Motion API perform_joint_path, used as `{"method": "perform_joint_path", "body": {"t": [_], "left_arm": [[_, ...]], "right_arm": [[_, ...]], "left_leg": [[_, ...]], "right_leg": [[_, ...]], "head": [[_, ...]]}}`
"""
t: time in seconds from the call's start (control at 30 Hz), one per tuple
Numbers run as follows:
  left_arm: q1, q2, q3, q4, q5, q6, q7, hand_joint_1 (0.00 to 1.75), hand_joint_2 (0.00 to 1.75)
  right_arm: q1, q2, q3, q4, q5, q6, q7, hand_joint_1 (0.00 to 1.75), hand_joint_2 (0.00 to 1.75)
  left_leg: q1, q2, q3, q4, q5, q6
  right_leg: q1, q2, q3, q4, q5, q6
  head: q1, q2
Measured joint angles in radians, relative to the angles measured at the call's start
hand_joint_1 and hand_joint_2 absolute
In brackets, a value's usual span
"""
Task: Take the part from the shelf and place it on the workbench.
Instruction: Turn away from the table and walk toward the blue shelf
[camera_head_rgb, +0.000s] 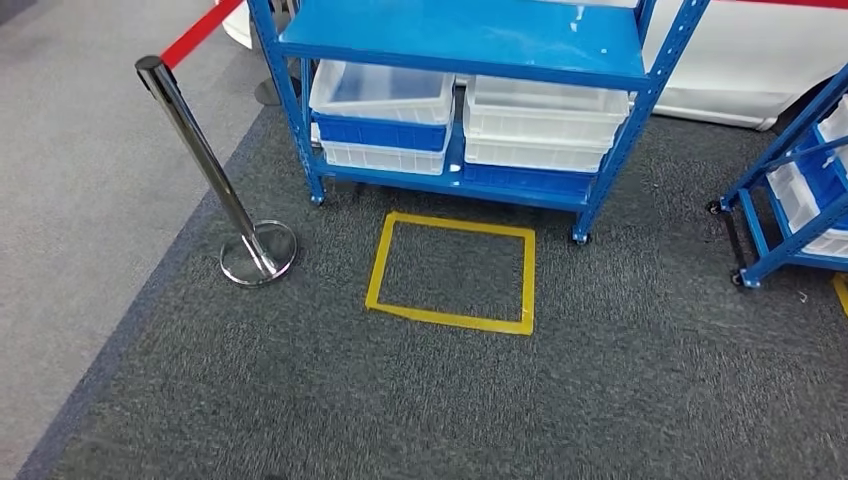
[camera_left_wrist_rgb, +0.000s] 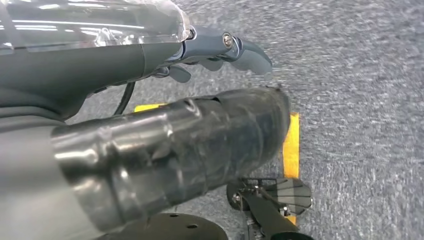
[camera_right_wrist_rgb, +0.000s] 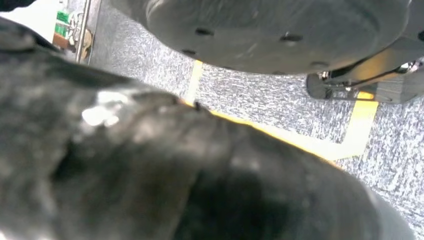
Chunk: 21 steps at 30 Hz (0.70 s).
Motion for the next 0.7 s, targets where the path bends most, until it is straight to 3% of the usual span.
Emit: {"method": "perform_joint_path", "body": {"t": [0.1, 0.13, 0.17, 0.23, 0.3, 0.37, 0.47, 0.53, 0.6, 0.63, 0.67, 0.7], "left_arm": [[0.000, 0.000, 0.001, 0.000, -0.001, 0.007, 0.005, 0.00, 0.00], [0.001, 0.000, 0.001, 0.000, -0.002, 0.009, 0.006, 0.00, 0.00], [0.002, 0.000, 0.001, 0.000, -0.002, 0.010, 0.007, 0.00, 0.00], [0.003, 0.000, 0.001, 0.000, -0.002, 0.010, 0.006, 0.00, 0.00], [0.005, 0.000, 0.002, 0.000, -0.003, 0.006, 0.002, 0.00, 0.00], [0.004, 0.001, 0.002, 0.000, -0.003, -0.001, -0.004, 0.00, 0.00], [0.002, 0.000, 0.002, 0.000, -0.003, -0.016, -0.012, 0.00, 0.00], [0.003, 0.000, 0.002, 0.000, -0.004, -0.027, -0.020, 0.00, 0.00], [0.004, 0.000, 0.002, 0.000, -0.005, -0.034, -0.024, 0.00, 0.00], [0.005, 0.000, 0.002, 0.000, -0.005, -0.035, -0.024, 0.00, 0.00], [0.005, 0.000, 0.002, 0.000, -0.005, -0.037, -0.024, 0.00, 0.00], [0.006, 0.000, 0.002, 0.000, -0.006, -0.037, -0.024, 0.00, 0.00]], "right_arm": [[0.000, 0.000, 0.000, 0.000, -0.003, 0.008, 0.000, 0.00, 0.00], [0.000, 0.000, 0.000, 0.000, -0.004, 0.011, 0.000, 0.00, 0.00], [0.000, 0.000, -0.001, 0.000, -0.004, 0.012, 0.000, 0.00, 0.00], [0.000, 0.000, -0.001, 0.000, -0.004, 0.013, 0.000, 0.00, 0.00], [-0.002, 0.001, -0.001, 0.000, -0.004, 0.013, 0.001, 0.00, 0.00], [-0.003, 0.002, -0.001, 0.000, -0.003, 0.013, 0.004, 0.00, 0.00], [-0.002, 0.001, -0.001, 0.000, 0.001, 0.012, 0.010, 0.00, 0.00], [-0.003, 0.001, -0.001, 0.000, 0.003, 0.012, 0.011, 0.00, 0.00], [-0.003, 0.001, -0.001, 0.000, 0.004, 0.012, 0.012, 0.00, 0.00], [-0.003, 0.001, -0.001, 0.000, 0.004, 0.012, 0.013, 0.00, 0.00], [-0.002, 0.001, -0.001, 0.000, 0.004, 0.012, 0.013, 0.00, 0.00], [-0.002, 0.000, -0.001, 0.000, 0.004, 0.012, 0.014, 0.00, 0.00]], "left_leg": [[0.001, -0.001, -0.097, 0.193, -0.088, -0.005], [0.001, -0.001, -0.119, 0.231, -0.093, -0.005], [0.001, -0.001, -0.123, 0.230, -0.076, -0.004], [0.001, -0.011, -0.081, 0.124, 0.002, 0.002], [0.000, -0.034, -0.031, 0.004, 0.052, 0.011], [-0.004, -0.045, -0.016, -0.034, 0.056, 0.016], [0.000, -0.037, -0.008, -0.049, 0.064, 0.031], [0.005, -0.028, -0.004, -0.058, 0.069, 0.041], [0.005, -0.022, -0.004, -0.059, 0.067, 0.045], [0.005, -0.019, -0.003, -0.059, 0.066, 0.045], [0.005, -0.017, 0.000, -0.058, 0.063, 0.045], [0.006, -0.017, 0.003, -0.058, 0.061, 0.042]], "right_leg": [[0.004, 0.001, 0.000, -0.001, -0.002, -0.010], [0.005, 0.004, 0.001, 0.001, -0.004, -0.011], [0.006, 0.009, 0.002, 0.003, -0.005, -0.011], [0.007, 0.021, 0.005, 0.008, -0.010, -0.010], [0.010, 0.032, 0.004, 0.015, -0.015, -0.004], [0.010, 0.038, 0.000, 0.018, -0.016, 0.006], [0.007, 0.035, -0.005, 0.030, -0.026, 0.023], [0.005, 0.020, -0.041, 0.107, -0.072, 0.032], [-0.001, 0.011, -0.108, 0.235, -0.127, 0.041], [-0.005, 0.010, -0.133, 0.279, -0.135, 0.045], [-0.008, 0.008, -0.141, 0.288, -0.122, 0.048], [-0.012, 0.007, -0.128, 0.255, -0.092, 0.051]], "head": [[-0.001, 0.000], [-0.001, 0.000], [-0.001, 0.000], [-0.001, 0.000], [-0.001, 0.000], [0.000, 0.000], [0.001, 0.000], [0.003, 0.000], [0.005, 0.000], [0.005, 0.000], [0.005, 0.000], [0.005, 0.000]]}}
